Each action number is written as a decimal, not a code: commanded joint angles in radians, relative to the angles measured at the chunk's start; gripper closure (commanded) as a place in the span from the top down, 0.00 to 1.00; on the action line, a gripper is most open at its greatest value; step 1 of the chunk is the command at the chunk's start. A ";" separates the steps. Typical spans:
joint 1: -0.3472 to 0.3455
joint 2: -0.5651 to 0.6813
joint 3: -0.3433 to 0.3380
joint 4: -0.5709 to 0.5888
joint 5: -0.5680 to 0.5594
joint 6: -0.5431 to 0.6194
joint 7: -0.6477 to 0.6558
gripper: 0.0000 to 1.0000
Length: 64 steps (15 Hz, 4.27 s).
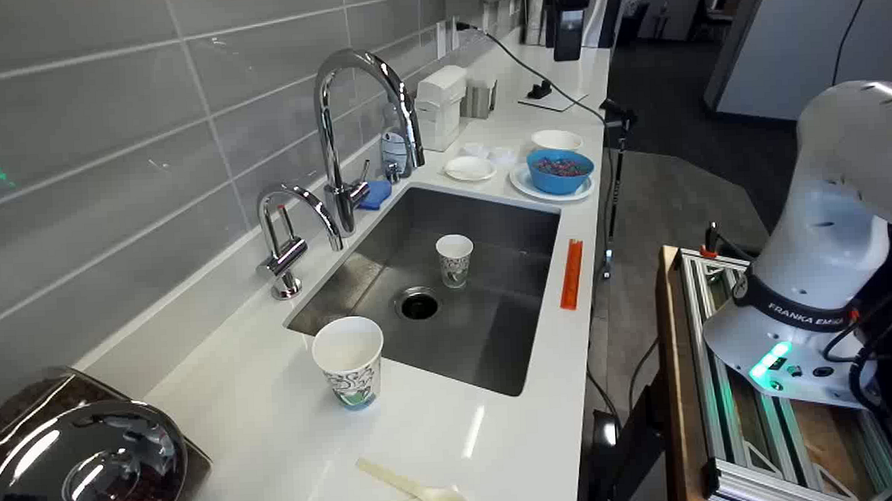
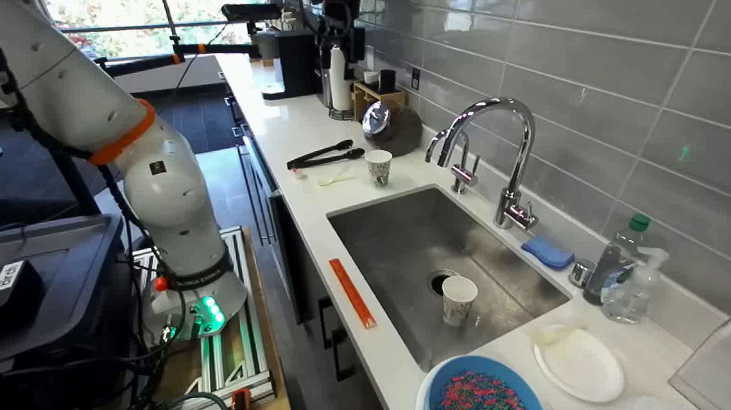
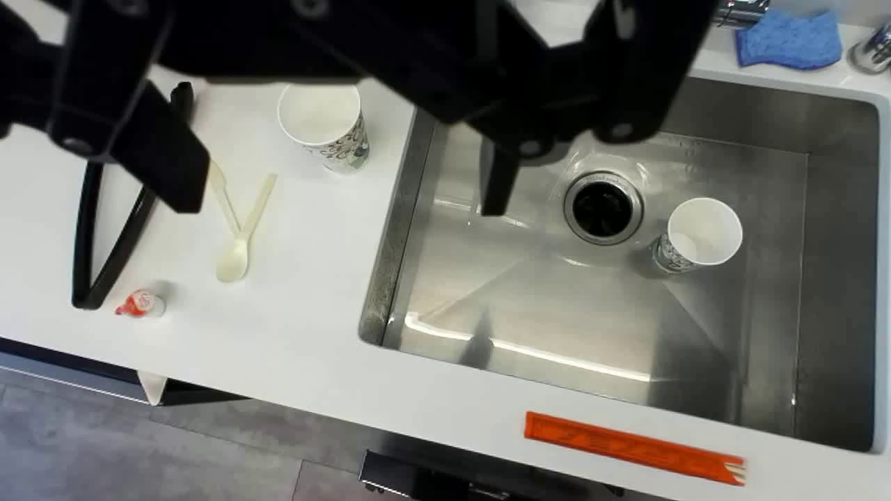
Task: Pick up the white spoon and put it on the plate on the opposite side of the sink
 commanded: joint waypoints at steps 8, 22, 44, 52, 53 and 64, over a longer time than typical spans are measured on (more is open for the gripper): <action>0.019 0.023 0.027 0.016 -0.002 -0.005 -0.023 1.00; 0.133 0.168 0.177 0.028 -0.007 0.054 -0.035 1.00; 0.157 0.346 0.260 -0.100 0.035 0.680 0.340 1.00; 0.161 0.343 0.248 -0.093 0.049 0.664 0.313 1.00; 0.164 0.375 0.249 -0.082 0.059 0.672 0.299 1.00; 0.222 0.606 0.254 -0.084 -0.151 0.854 0.463 1.00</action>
